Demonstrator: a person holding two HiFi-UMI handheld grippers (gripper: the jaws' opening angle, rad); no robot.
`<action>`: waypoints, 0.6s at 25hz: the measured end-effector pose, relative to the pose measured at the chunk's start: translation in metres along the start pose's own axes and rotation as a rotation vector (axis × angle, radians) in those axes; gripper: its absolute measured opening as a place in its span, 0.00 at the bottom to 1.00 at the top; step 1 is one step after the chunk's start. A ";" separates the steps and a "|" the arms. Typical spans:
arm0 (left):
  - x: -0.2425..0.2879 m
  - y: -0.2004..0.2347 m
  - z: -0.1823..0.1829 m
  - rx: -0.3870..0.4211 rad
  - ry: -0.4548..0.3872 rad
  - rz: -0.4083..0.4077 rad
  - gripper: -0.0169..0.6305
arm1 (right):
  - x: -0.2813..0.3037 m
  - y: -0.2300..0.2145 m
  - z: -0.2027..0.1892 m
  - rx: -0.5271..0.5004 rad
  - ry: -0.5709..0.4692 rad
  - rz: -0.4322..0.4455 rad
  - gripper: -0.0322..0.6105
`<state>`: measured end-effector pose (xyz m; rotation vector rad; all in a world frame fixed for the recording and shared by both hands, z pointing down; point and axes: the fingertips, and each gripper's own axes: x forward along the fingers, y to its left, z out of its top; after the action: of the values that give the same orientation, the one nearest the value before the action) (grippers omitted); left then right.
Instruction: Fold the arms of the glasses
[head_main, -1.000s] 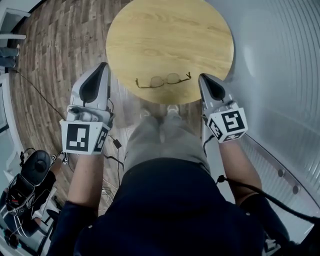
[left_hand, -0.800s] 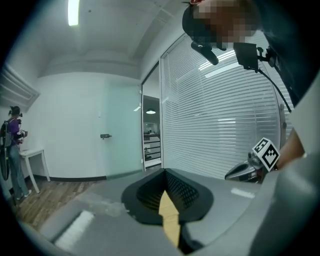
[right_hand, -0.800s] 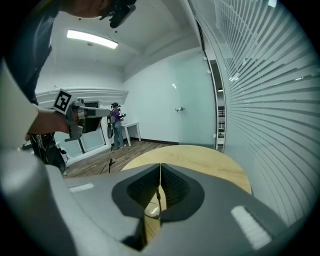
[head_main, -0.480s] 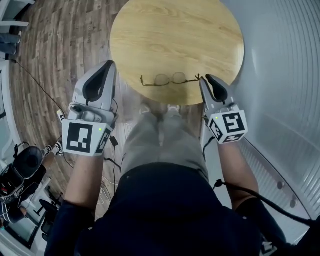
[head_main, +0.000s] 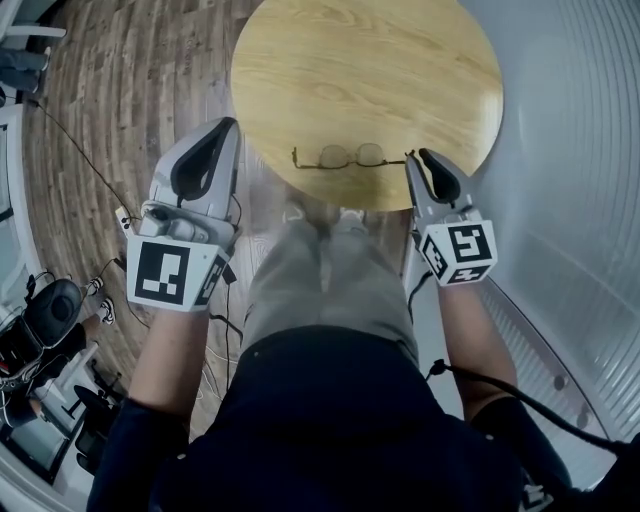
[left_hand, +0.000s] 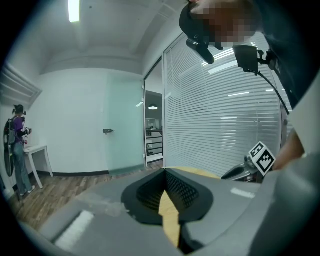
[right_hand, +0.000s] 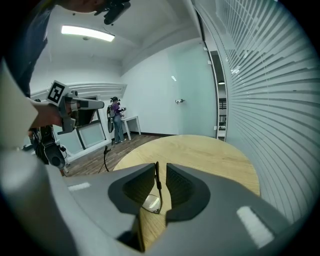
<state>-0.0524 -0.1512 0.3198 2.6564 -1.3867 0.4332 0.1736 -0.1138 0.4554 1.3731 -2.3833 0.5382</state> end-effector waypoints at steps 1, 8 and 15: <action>0.000 0.001 -0.001 0.000 0.002 0.001 0.03 | 0.001 0.000 0.000 0.000 -0.002 0.000 0.17; 0.000 0.007 -0.004 -0.010 0.012 0.008 0.03 | 0.006 0.003 0.005 0.007 0.000 0.009 0.17; -0.003 0.011 0.003 -0.009 0.005 0.016 0.03 | 0.006 0.004 0.007 0.007 0.014 0.003 0.12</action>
<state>-0.0628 -0.1557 0.3161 2.6377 -1.4060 0.4336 0.1668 -0.1192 0.4516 1.3650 -2.3750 0.5553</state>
